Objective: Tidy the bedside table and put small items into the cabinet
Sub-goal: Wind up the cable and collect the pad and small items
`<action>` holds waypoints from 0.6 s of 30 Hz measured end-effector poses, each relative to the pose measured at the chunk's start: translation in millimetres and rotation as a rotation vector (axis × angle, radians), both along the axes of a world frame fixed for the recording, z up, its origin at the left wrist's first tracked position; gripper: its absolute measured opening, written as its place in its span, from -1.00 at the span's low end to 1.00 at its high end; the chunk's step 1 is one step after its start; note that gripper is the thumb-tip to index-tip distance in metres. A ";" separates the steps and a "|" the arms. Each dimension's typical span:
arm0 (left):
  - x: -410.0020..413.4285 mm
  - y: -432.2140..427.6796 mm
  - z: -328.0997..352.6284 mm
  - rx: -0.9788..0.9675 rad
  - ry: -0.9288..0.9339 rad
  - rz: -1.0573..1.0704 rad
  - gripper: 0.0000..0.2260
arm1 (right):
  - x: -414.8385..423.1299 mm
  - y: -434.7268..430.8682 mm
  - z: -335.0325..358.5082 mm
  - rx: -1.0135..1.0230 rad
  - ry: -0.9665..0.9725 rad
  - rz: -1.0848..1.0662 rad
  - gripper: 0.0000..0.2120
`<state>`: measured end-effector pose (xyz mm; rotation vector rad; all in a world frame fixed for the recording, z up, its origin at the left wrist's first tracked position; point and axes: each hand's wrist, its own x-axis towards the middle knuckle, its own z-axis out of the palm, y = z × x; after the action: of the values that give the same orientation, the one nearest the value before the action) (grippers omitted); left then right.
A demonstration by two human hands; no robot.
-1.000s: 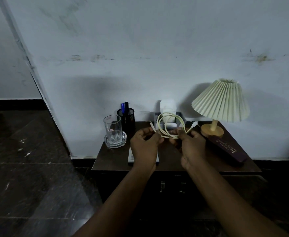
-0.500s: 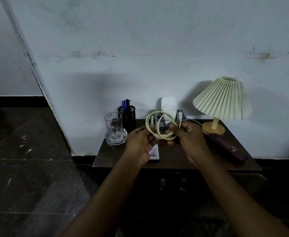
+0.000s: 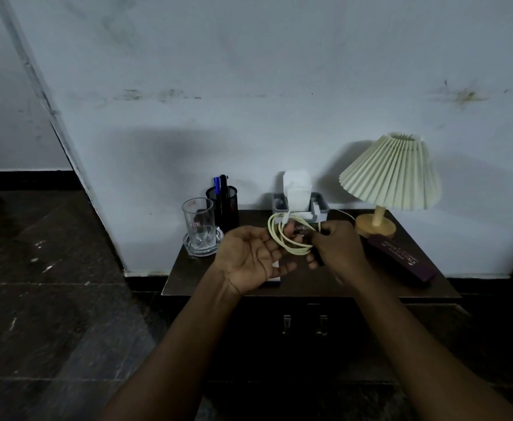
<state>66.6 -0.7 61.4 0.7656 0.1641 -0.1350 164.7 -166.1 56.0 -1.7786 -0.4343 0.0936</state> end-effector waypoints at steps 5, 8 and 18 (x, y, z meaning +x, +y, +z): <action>3.6 -1.3 4.0 -0.038 0.021 0.056 -0.44 | 0.8 -7.1 6.2 0.240 0.194 0.172 -0.85; 3.3 -8.0 8.3 0.130 -0.011 0.190 -0.57 | -0.2 -10.1 10.4 0.408 0.389 0.290 -0.79; 7.8 -24.3 -7.4 0.884 -0.172 0.722 -0.90 | -3.0 0.6 1.3 0.491 0.492 0.350 -0.78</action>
<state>74.4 -25.0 54.0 1.5383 0.3338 0.7354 161.7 -165.6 57.3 -1.1324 -0.3647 0.6060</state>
